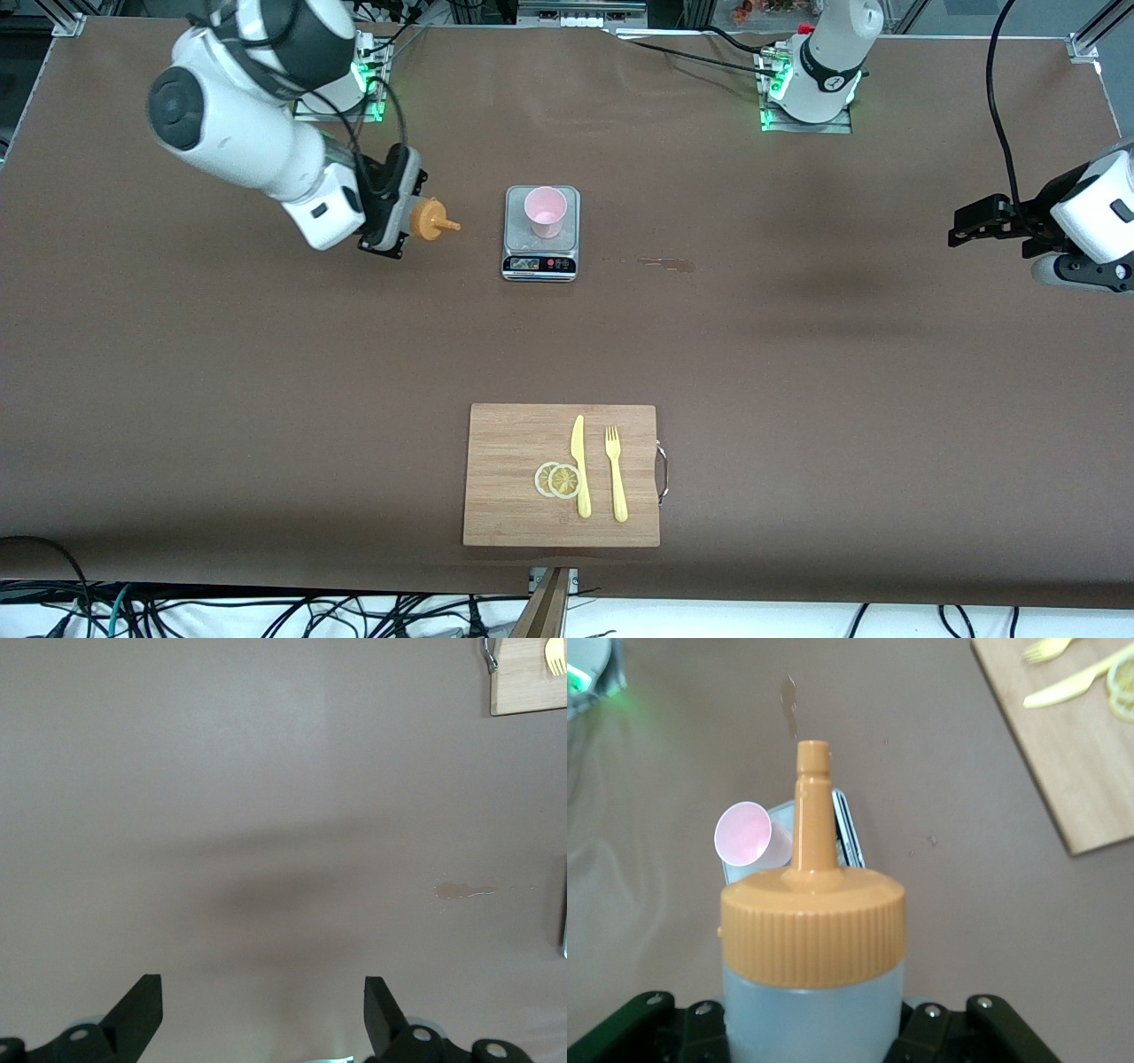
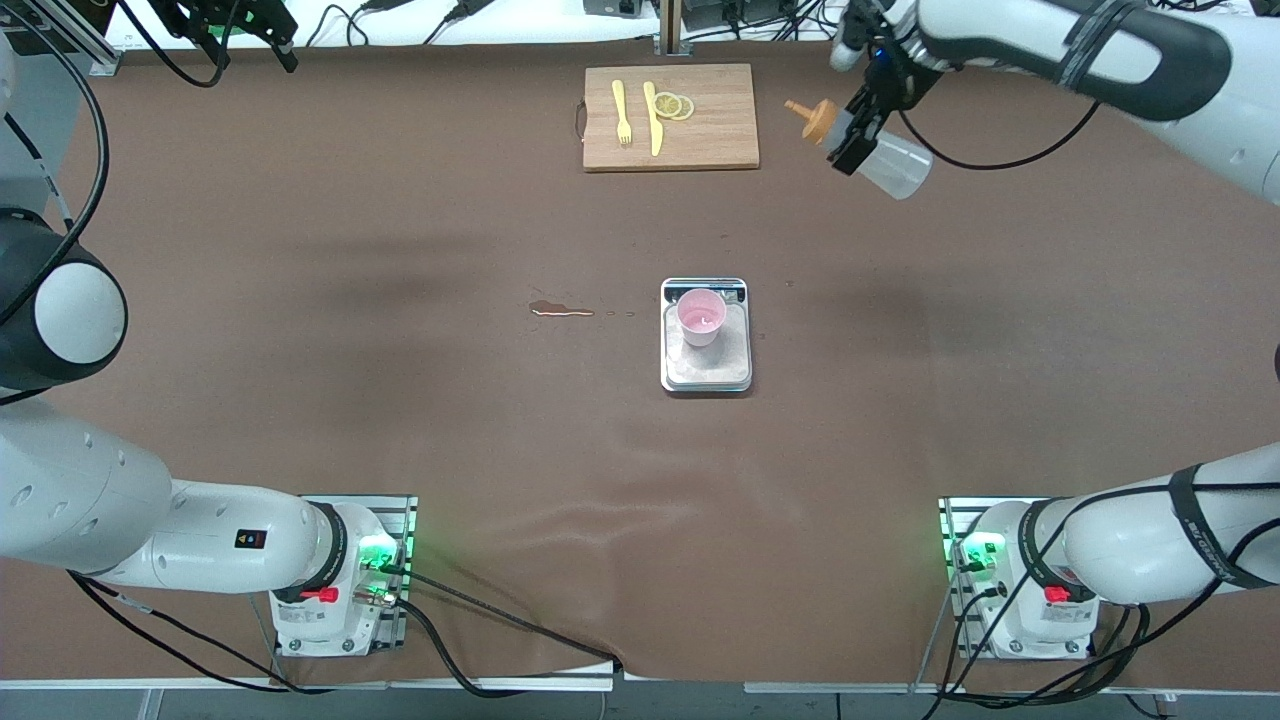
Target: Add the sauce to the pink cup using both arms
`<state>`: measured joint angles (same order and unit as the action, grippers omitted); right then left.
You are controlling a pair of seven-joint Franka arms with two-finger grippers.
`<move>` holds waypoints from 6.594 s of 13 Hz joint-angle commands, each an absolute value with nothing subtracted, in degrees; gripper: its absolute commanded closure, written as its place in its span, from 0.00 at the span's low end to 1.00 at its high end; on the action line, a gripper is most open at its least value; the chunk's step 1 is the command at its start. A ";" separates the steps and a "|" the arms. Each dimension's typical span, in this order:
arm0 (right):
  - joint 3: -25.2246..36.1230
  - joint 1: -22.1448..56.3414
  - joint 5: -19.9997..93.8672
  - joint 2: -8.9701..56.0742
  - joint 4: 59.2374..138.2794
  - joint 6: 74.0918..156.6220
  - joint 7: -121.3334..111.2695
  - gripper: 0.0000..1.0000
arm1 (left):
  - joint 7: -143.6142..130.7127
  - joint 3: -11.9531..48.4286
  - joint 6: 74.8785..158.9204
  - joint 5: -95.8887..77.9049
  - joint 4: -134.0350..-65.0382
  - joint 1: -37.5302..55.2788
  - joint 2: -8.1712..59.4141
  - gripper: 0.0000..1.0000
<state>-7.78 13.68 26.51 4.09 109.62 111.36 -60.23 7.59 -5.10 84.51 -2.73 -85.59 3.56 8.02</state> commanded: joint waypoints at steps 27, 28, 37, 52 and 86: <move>12.83 -5.36 64.50 44.82 100.81 72.95 -155.73 0.94 | 8.79 -5.19 83.23 -2.64 -83.67 3.52 8.96 0.00; 12.83 -5.45 64.69 45.43 100.90 72.78 -156.35 0.94 | 8.79 -5.19 83.23 -2.64 -83.67 3.52 8.96 0.00; 12.92 -5.89 65.92 47.55 100.63 72.60 -157.33 0.00 | 8.70 -5.19 83.14 -2.64 -83.67 3.60 8.96 0.00; 20.13 -4.31 32.99 21.21 96.15 83.93 -123.36 0.00 | 8.61 -5.19 83.23 -2.64 -83.67 3.60 8.96 0.00; 9.32 12.22 -3.16 -3.25 90.27 82.97 -15.56 0.00 | 8.61 -5.19 83.23 -2.64 -83.67 3.60 8.96 0.00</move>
